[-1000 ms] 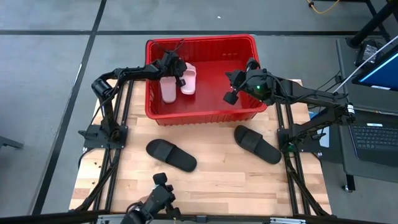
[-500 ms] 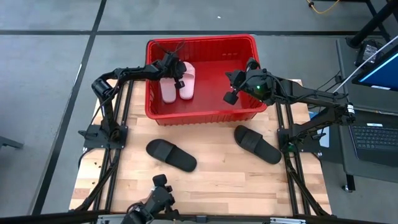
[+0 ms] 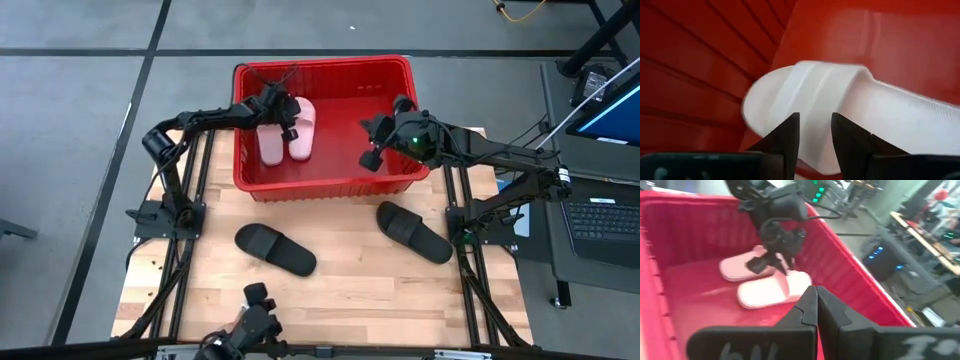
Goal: Pick and place slides into bin
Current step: Put the pink slide into the red bin, then put the right black slide into the red bin
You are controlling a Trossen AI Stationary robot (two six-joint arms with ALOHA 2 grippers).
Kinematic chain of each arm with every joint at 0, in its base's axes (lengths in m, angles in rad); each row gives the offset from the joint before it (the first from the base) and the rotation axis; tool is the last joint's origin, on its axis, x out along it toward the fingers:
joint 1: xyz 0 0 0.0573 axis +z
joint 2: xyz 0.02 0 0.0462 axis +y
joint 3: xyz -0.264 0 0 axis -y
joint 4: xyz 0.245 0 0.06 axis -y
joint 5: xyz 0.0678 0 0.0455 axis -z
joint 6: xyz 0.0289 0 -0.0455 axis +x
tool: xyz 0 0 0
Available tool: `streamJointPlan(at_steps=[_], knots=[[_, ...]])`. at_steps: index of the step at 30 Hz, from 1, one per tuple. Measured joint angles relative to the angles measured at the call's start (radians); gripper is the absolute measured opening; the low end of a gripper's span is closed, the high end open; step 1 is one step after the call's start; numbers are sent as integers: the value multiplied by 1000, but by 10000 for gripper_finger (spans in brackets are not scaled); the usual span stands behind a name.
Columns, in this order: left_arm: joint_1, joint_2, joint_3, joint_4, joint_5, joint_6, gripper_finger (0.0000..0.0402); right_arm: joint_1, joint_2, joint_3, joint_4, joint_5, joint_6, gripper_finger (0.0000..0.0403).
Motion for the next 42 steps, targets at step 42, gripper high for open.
streamJointPlan(at_steps=[42], knots=[[-223,-556,0,-171,125,-108,126,2,1,0,40,-98,39,4]])
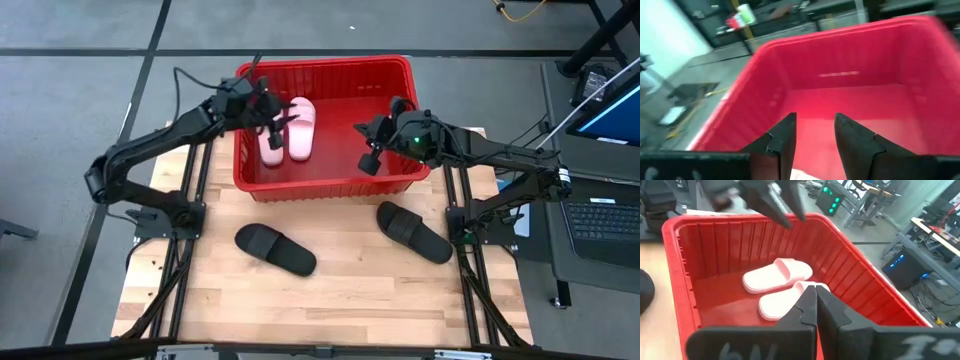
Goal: Pick and place slides into bin
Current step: Put the right black slide into the red bin
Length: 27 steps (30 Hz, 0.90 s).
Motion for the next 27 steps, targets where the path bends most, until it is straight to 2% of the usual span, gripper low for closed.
streamJointPlan(at_steps=[8,12,15,22,27], knots=[[-15,-57,0,-140,143,-52,101,2,0,0,-3,0,3,4],[-22,-62,0,-141,267,-98,85,2,0,0,-4,-5,3,4],[-47,-62,0,-127,326,-102,72,2,0,0,-4,-53,0,4],[-106,-62,0,-83,330,-69,42,2,0,0,-13,-89,-54,4],[-137,-62,0,-87,332,-21,16,2,0,0,-53,-181,-57,4]])
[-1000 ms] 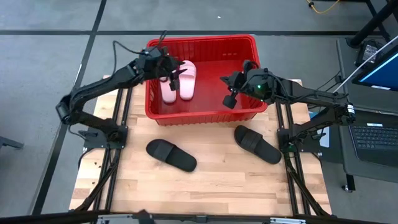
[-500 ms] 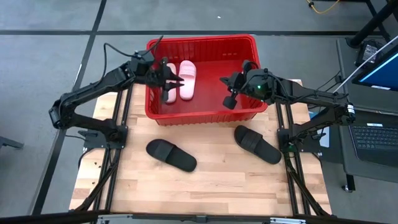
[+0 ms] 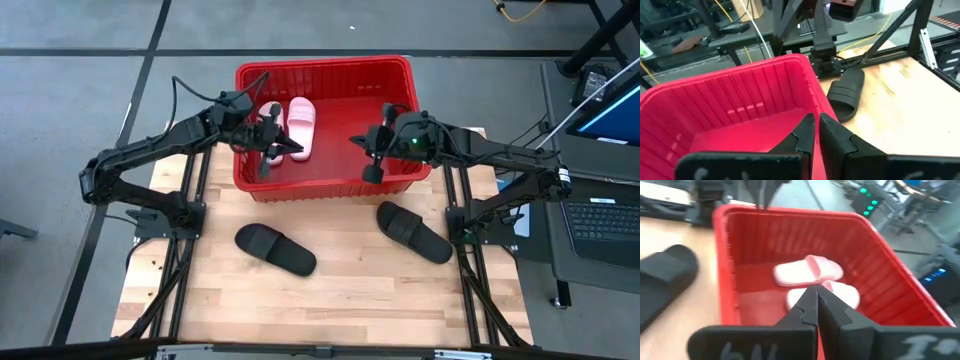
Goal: Pick and place slides into bin
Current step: Put the right black slide into the red bin
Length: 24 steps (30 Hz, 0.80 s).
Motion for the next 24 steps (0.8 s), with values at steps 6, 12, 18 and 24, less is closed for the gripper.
streamJointPlan(at_steps=[6,12,18,24], knots=[[-47,0,0,28,-84,-24,3,14,0,12,-61,-19,-16,4],[-144,-21,0,-3,-269,-38,2,81,0,41,-142,-19,8,4],[-267,-68,0,-15,-378,-123,2,171,-1,106,-217,-18,14,4],[-433,-104,0,-11,-528,-193,2,289,-2,200,-405,68,119,3]])
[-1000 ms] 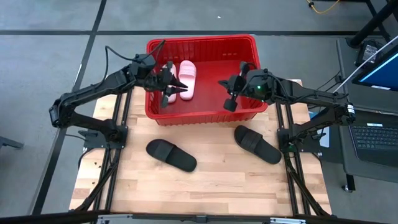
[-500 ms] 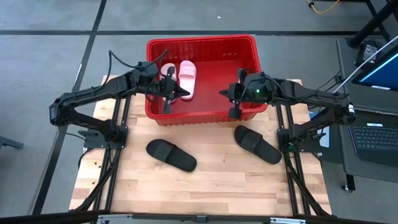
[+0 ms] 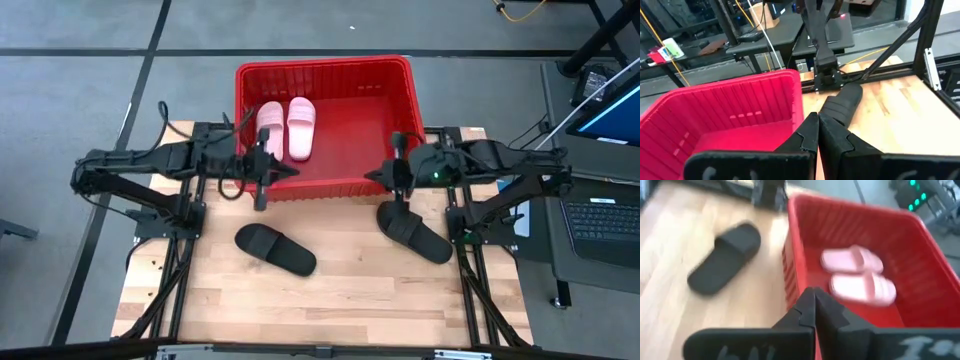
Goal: Pick and place slides into bin
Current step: Put the right black slide into the red bin
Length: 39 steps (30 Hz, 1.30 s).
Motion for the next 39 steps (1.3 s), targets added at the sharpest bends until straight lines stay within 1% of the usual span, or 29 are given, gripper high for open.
streamJointPlan(at_steps=[2,6,10,12,19,23,28,32,36,39], knots=[[-60,-1,0,-1,-65,-25,2,42,1,26,-98,38,52,2],[-167,6,0,0,-173,-75,2,124,0,43,-284,40,238,2],[-244,20,0,11,-262,-126,2,210,5,44,-439,36,407,2],[-270,29,0,25,-283,-146,3,254,8,45,-475,35,469,2],[-314,65,0,31,-282,-192,3,387,7,33,-576,33,631,2],[-321,89,0,32,-282,-198,3,436,8,-50,-613,33,715,2],[-321,114,0,52,-282,-198,3,480,-4,-184,-551,40,760,2],[-321,124,0,54,-281,-198,3,502,-52,-296,-508,45,838,2],[-321,132,0,54,-281,-198,3,525,-112,-424,-507,44,913,2],[-321,137,0,54,-281,-198,3,539,-143,-516,-485,44,929,2]])
